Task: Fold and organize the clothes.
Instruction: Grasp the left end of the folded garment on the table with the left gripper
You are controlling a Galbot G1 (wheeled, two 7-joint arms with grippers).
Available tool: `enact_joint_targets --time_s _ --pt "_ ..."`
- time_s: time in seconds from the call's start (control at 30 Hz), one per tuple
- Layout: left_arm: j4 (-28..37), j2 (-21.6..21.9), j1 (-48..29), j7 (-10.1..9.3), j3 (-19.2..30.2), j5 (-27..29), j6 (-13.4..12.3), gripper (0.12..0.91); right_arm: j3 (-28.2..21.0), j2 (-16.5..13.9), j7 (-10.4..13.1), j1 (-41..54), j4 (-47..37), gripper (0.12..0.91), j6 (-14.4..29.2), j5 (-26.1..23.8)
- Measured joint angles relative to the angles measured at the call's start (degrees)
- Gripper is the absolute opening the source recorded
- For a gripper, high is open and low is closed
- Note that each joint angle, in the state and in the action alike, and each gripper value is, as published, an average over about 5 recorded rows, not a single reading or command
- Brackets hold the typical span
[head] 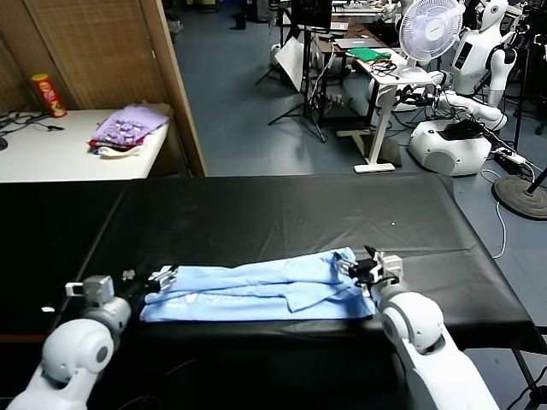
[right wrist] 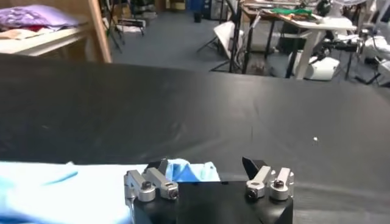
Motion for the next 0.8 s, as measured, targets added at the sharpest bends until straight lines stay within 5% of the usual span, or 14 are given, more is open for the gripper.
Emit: enact_joint_targets --time_s 0.2,0.4,0.63,0.8 --pt "3.44 -0.24 -0.74 0.02 0.20 -0.55 0.53 0.786 -0.04 1.99 -0.43 0.07 -2.34 0.726 0.99 -0.71" --pt "4.37 -0.31 -0.03 0.98 0.02 -0.68 0.07 0.534 -0.13 2.99 -1.07 0.04 -3.80 0.644 2.13 -1.35" --pt "5.29 -1.51 -0.03 1.06 0.54 1.73 -2.44 0.173 -0.53 4.30 -0.33 -0.44 -5.35 0.291 7.01 -3.06" --pt "6.45 -2.71 -0.80 0.75 1.17 7.71 -6.77 0.152 -1.27 5.72 1.86 -0.46 -7.00 0.160 12.44 -6.12"
